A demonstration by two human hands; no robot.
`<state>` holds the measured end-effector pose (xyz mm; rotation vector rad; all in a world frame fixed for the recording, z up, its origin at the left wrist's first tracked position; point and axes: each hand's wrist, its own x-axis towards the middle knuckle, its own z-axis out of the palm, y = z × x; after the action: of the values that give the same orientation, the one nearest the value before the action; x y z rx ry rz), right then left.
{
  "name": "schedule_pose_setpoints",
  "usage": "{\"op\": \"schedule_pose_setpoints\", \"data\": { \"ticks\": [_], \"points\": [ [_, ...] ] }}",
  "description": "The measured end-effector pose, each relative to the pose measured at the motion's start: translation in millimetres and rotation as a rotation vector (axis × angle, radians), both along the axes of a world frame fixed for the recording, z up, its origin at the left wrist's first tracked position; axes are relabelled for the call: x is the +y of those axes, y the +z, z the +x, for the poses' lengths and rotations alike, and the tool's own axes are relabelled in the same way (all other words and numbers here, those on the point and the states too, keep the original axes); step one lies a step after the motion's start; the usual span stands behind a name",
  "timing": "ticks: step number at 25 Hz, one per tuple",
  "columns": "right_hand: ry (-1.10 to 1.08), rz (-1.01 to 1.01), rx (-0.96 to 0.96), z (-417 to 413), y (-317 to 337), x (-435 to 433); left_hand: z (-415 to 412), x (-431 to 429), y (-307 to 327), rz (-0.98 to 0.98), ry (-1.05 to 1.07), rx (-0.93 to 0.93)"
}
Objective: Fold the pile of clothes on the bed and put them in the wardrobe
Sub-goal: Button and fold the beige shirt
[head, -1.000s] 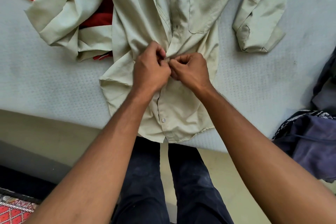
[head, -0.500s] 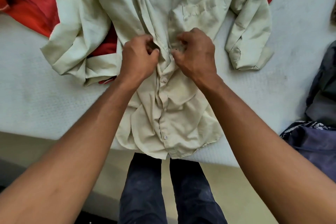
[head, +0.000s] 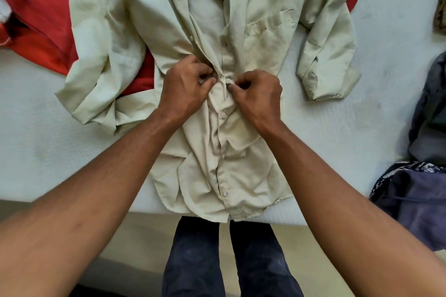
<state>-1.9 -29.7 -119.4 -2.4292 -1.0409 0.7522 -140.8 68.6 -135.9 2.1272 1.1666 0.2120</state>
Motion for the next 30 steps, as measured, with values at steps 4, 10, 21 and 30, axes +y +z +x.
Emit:
{"op": "schedule_pose_setpoints", "data": {
  "ticks": [4,10,21,30],
  "points": [
    [-0.247,0.259,0.214,0,9,-2,0,4,1,-0.093,0.074,-0.044],
    [-0.294,0.328,0.420,-25,-1,2,0,10,3,-0.296,0.223,-0.094],
    [-0.260,0.299,0.353,-28,-22,4,2,-7,-1,-0.115,0.144,-0.081],
    [-0.602,0.362,0.736,-19,-23,7,14,-8,5,-0.253,0.288,-0.025]
  ]
}}
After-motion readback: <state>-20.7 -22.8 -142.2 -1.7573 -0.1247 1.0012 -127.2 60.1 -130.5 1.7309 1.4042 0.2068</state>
